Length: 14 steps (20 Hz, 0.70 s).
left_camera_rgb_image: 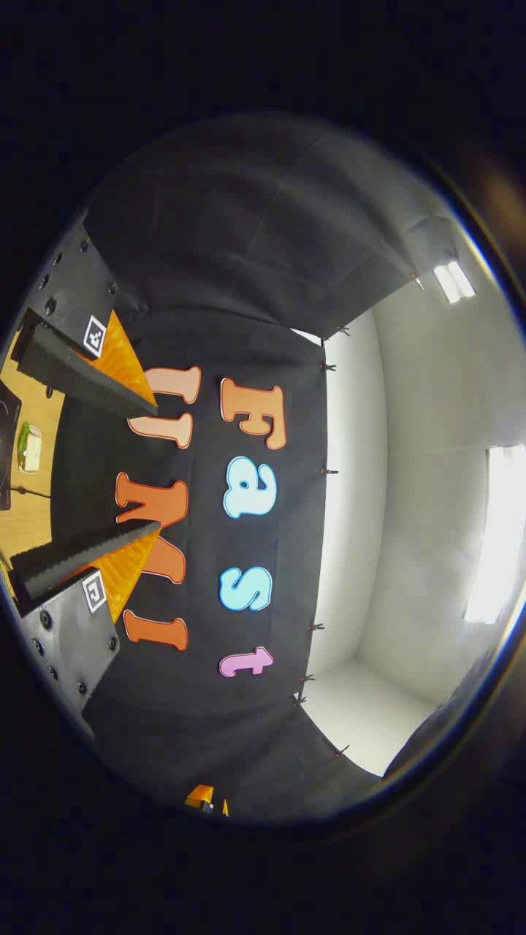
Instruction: First push the handle of the pot to place it horizontally, then grasp the pot with both hands and set it on the induction cooktop.
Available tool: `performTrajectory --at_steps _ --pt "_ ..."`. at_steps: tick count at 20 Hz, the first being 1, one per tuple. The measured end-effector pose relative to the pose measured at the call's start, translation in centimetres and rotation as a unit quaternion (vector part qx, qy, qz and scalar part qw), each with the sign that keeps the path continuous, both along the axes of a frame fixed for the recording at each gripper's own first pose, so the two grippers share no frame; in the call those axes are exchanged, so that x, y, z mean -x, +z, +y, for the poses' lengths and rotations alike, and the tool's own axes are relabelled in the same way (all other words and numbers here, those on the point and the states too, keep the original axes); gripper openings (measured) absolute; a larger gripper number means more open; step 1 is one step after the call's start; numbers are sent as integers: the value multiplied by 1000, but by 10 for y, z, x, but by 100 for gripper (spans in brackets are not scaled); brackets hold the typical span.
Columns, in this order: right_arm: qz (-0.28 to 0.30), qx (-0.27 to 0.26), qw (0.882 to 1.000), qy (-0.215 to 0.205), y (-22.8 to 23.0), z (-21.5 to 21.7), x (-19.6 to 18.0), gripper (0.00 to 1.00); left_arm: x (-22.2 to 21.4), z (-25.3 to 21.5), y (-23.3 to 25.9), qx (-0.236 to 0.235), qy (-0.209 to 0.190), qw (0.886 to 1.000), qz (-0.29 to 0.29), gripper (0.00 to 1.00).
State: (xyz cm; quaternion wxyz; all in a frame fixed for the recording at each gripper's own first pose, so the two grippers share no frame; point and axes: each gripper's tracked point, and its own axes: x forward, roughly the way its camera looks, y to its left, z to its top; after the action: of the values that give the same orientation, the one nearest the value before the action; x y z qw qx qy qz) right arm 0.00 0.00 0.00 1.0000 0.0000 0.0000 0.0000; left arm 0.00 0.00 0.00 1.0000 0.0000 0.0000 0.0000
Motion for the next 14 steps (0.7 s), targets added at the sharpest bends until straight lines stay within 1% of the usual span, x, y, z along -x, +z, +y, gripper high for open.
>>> performTrajectory --at_steps 1,2,3,4,5,6,7,8,9,10,14 --pt "0 2 1000 2 -2 0 -1 97 1 0 1 -2 4 1000 -1 90" --pt "-2 5 1000 2 -3 0 -3 97 4 1 2 -5 7 1000 0 90" --pt "-2 9 1000 1 -4 -2 -4 95 4 0 2 -8 10 1000 -1 90" --pt "-3 11 1000 2 -5 -1 -4 97 5 -1 4 -11 11 1000 -1 94" --pt "-2 11 1000 4 -5 -1 -3 95 6 -2 5 -12 11 1000 -2 90" --pt "-2 11 1000 7 -5 0 -3 95 5 -5 5 -12 10 1000 -2 90" --pt "-2 12 1000 8 -5 -1 -3 97 3 -8 5 -11 8 1000 -2 90" --pt "-2 14 1000 9 -4 -2 -3 95 3 -10 4 -11 5 1000 -1 91" --pt "-2 16 1000 9 -4 -1 -3 97 3 -11 4 -11 2 1000 -2 92" --pt "-2 18 1000 7 -4 -2 -3 95 3 -15 5 -13 -1 1000 -3 93" --pt "0 18 1000 3 -4 -2 -3 95 -1 -28 6 -14 -14 1000 -12 94"
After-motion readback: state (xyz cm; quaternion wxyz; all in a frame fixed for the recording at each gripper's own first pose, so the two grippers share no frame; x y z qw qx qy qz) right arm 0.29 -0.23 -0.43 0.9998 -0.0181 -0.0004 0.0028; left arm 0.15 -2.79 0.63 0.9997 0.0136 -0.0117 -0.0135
